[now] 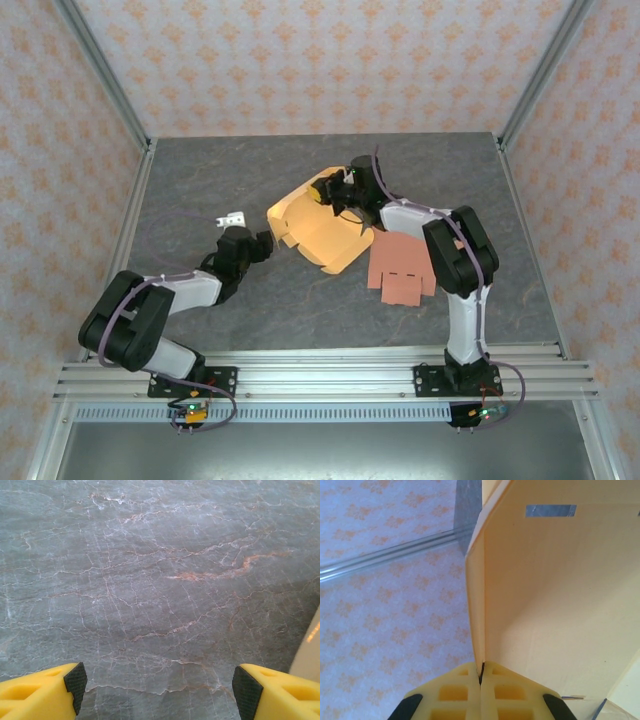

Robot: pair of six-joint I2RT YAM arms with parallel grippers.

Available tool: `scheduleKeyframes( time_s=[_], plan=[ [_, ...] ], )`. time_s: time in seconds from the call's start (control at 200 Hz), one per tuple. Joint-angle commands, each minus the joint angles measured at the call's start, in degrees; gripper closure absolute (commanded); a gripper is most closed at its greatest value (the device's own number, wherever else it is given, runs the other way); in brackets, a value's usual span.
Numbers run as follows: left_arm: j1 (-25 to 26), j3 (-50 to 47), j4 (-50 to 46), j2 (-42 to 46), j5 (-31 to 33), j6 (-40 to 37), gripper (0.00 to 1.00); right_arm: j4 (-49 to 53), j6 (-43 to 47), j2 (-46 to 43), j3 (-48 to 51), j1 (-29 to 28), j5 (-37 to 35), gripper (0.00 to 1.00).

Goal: Fold the paper box

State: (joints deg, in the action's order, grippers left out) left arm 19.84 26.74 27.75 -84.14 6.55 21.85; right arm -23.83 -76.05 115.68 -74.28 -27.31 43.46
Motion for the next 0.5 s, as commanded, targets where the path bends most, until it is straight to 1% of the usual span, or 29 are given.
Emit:
scheduleKeyframes(
  time_s=[0.0,0.08,0.165,0.33,0.415,0.496],
  plan=[
    [-0.26,3.42,1.85,-1.00,0.58,-3.70,0.21,-8.37,5.17,-2.86,3.55,0.33,2.15,1.00],
    [0.41,5.24,0.85,-1.54,-2.37,-5.82,0.21,-11.39,6.52,-3.10,6.46,0.30,1.80,1.00],
    [1.46,6.29,1.14,-3.28,-4.63,-7.54,0.22,-16.46,5.12,-2.22,9.30,0.32,1.63,1.00],
    [3.11,5.63,4.11,-5.42,-5.85,-6.29,0.23,-27.86,0.70,-1.08,14.11,0.33,-0.21,1.00],
    [4.25,5.09,5.36,-5.49,-6.47,-7.35,0.23,-29.56,1.07,-0.84,15.24,0.33,-0.31,1.00],
    [5.30,5.49,4.59,-4.96,-8.23,-9.24,0.25,-30.78,1.39,-0.67,16.24,0.33,-0.59,1.00]
  ],
)
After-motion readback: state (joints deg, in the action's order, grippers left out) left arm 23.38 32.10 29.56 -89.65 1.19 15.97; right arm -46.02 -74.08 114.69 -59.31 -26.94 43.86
